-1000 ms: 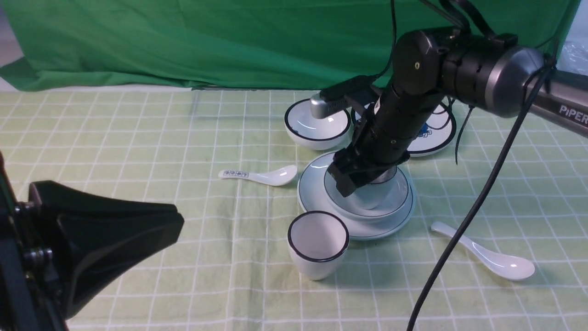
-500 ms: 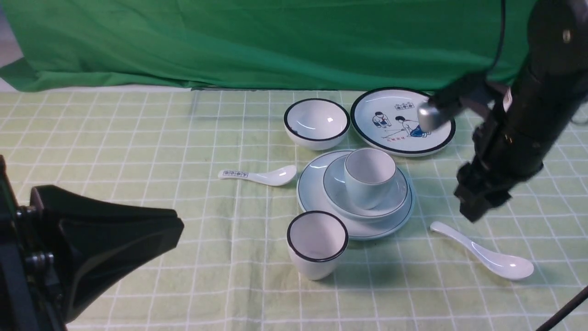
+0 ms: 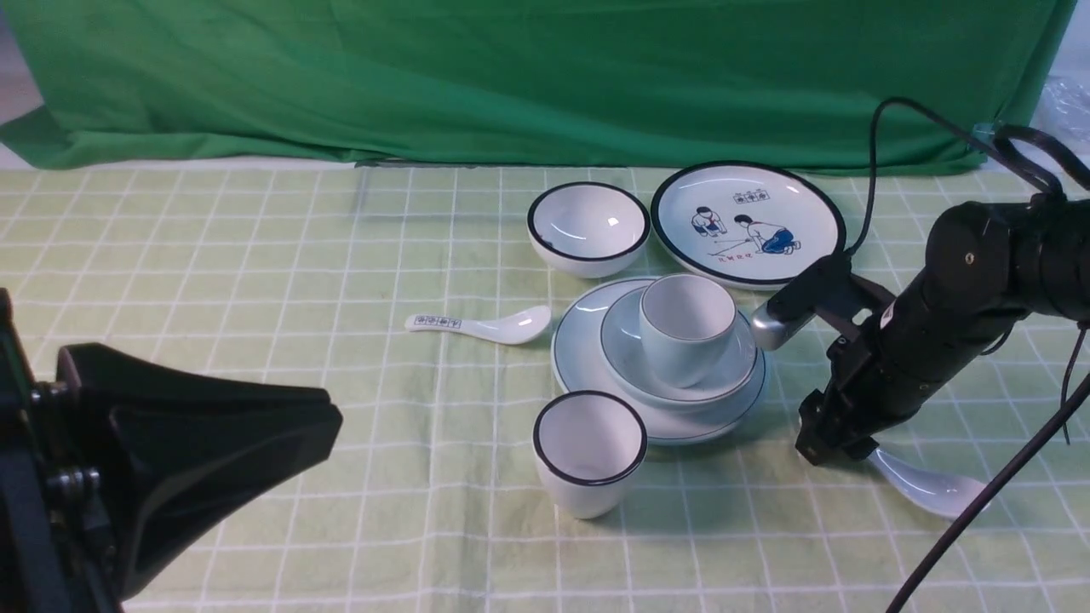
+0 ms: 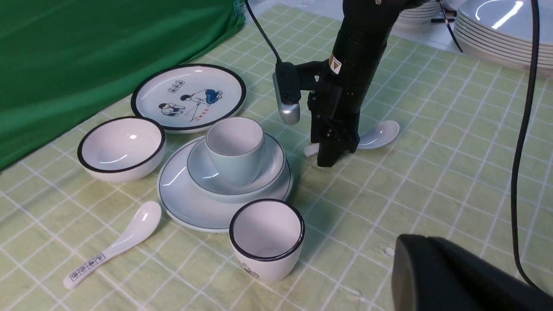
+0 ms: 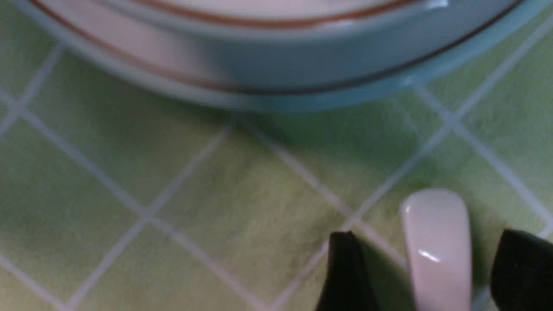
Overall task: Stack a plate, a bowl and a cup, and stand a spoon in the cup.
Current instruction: Use the right arm to grab a blue soup spoon, then use the right arm to put the blue soup spoon into the blue teacup in the middle
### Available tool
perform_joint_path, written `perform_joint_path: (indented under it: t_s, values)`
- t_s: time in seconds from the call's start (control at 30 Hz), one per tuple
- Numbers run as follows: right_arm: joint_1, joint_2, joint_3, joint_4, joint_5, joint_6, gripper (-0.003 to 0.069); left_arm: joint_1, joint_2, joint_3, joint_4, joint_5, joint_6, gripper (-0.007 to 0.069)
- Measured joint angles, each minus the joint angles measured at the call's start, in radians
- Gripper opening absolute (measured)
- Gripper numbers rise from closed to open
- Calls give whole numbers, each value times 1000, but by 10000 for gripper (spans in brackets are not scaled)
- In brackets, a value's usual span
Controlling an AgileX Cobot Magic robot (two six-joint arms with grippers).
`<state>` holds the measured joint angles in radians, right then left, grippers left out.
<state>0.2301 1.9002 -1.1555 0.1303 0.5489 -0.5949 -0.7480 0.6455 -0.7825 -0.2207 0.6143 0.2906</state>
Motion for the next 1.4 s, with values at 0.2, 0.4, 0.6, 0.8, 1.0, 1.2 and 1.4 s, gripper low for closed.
perform_joint_path:
  t_s: [0.2, 0.4, 0.6, 0.8, 1.0, 1.2, 1.4]
  values:
    - [-8, 9, -8, 17, 16, 0, 414, 0, 0, 0, -1, 6, 0, 1]
    - [-8, 9, -29, 4, 80, 19, 170, 0, 0, 0, -3, 6, 0, 1]
    - [3, -92, -73, 2, 228, 152, 178, 0, 0, 0, -3, 6, 0, 1]
    - [103, -376, 0, 180, -80, 188, 178, 0, 0, 0, -3, 6, 1, 1]
    - [306, -465, 306, 266, -965, 269, 178, 0, 0, 0, -3, 6, 1, 1]
    - [339, -328, 360, 173, -1325, 401, 178, 0, 0, 0, -4, 6, 1, 1]
    - [337, -203, 360, 121, -1480, 461, 178, 0, 0, 0, -4, 6, 1, 1]
